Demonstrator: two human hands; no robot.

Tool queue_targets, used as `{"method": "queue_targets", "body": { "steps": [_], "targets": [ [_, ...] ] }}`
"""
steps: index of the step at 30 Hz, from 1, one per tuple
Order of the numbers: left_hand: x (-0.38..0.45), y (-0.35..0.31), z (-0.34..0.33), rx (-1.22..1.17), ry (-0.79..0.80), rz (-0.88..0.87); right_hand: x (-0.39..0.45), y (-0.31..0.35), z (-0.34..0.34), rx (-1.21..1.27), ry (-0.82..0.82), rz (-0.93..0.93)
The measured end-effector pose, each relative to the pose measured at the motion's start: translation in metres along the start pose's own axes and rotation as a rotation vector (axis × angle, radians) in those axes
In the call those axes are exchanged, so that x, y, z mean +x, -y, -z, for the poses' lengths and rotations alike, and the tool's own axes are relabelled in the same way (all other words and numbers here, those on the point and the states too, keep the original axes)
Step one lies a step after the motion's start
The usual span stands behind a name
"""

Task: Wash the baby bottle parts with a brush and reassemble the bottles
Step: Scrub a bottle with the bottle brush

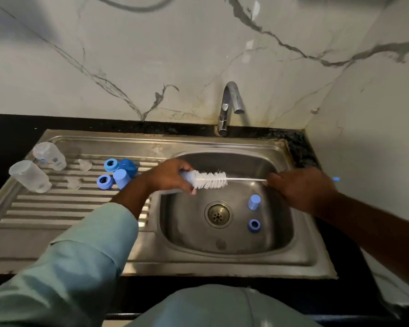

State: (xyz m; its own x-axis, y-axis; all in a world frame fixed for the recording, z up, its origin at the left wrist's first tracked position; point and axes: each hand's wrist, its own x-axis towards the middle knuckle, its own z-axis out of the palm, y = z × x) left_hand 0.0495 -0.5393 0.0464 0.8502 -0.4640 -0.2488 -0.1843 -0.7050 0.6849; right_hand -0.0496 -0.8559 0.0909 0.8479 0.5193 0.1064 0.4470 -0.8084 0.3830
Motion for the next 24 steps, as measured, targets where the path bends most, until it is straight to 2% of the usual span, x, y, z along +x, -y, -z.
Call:
{"method": "queue_targets", "body": {
  "steps": [2,4,6,9,16,18,21,22,24],
  "targets": [
    [0.000,-0.004,0.013,-0.176,0.066,0.010,0.000,-0.009,-0.010,0.012,-0.072,0.000],
    [0.000,-0.002,0.015,-0.353,0.000,0.007,0.001,-0.011,-0.012,0.092,-0.027,-0.103],
    [0.003,0.007,0.008,-0.422,-0.090,-0.006,0.003,-0.015,-0.017,0.142,-0.080,-0.166],
    [0.003,0.024,-0.005,-0.568,-0.162,-0.033,0.004,-0.013,-0.029,0.344,-0.020,-0.230],
    [-0.005,0.053,-0.002,-1.135,-0.061,-0.003,0.007,-0.012,-0.037,0.652,0.115,-0.364],
    [-0.006,0.046,-0.008,-1.224,-0.081,0.123,0.010,-0.014,-0.037,0.679,0.145,-0.387],
    [-0.005,0.031,-0.009,-1.133,-0.083,0.478,0.010,-0.012,-0.036,0.570,0.141,-0.343],
    [-0.005,0.029,-0.008,-1.121,-0.039,0.538,0.009,-0.012,-0.035,0.502,0.138,-0.321],
    [-0.003,0.029,-0.007,-1.227,0.036,0.540,0.007,-0.012,-0.037,0.443,0.152,-0.312]
  ]
}}
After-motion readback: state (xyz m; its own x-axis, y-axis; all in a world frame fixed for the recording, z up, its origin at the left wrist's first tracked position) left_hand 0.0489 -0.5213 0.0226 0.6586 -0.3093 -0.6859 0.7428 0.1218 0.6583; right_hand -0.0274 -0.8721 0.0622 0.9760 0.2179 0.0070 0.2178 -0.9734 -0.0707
